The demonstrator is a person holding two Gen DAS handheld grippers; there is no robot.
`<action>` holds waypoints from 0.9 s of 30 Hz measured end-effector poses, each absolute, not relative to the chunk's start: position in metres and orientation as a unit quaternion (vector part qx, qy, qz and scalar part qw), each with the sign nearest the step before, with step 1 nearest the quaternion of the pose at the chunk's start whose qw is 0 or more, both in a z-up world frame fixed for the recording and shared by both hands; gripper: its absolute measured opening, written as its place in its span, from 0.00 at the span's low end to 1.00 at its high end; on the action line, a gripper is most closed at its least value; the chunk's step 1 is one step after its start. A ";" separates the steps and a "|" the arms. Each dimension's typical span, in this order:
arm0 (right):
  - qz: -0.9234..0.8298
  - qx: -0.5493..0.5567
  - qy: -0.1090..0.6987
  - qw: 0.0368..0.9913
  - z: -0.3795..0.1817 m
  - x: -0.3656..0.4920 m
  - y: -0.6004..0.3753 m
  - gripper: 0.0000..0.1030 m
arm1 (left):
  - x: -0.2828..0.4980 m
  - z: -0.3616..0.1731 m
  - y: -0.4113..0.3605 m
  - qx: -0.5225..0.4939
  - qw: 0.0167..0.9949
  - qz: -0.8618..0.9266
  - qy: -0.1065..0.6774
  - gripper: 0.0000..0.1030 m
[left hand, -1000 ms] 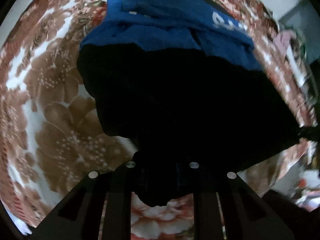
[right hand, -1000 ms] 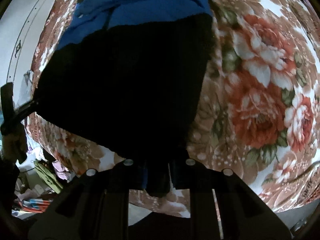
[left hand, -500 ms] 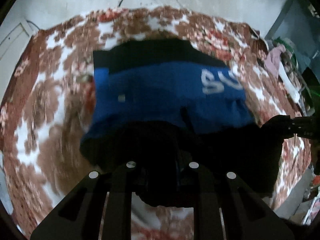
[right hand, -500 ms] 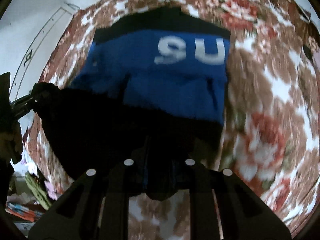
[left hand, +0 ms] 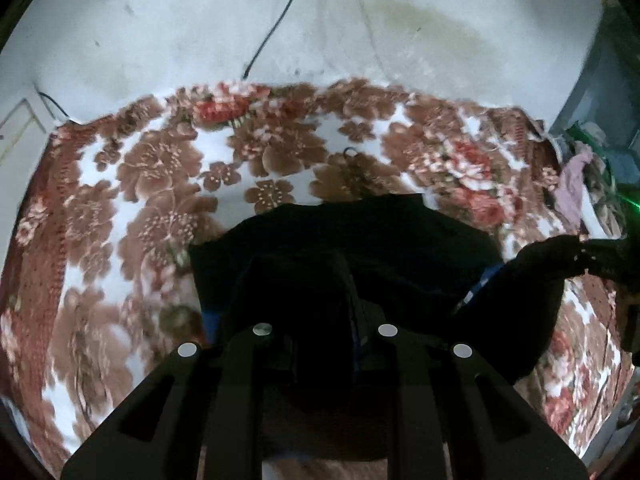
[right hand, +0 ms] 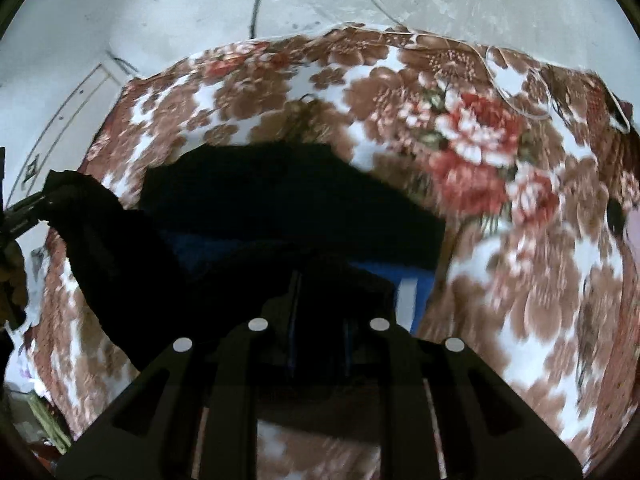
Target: Fold large clothes
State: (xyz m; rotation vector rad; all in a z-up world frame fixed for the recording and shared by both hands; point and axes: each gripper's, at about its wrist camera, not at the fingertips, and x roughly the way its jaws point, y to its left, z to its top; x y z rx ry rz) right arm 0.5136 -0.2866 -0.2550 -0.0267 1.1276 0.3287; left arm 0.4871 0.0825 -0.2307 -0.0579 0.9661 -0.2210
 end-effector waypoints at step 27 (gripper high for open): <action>0.181 0.007 0.622 0.762 -0.336 0.706 -0.301 0.70 | 0.695 -0.339 0.162 -0.216 0.760 -0.085 0.607 0.68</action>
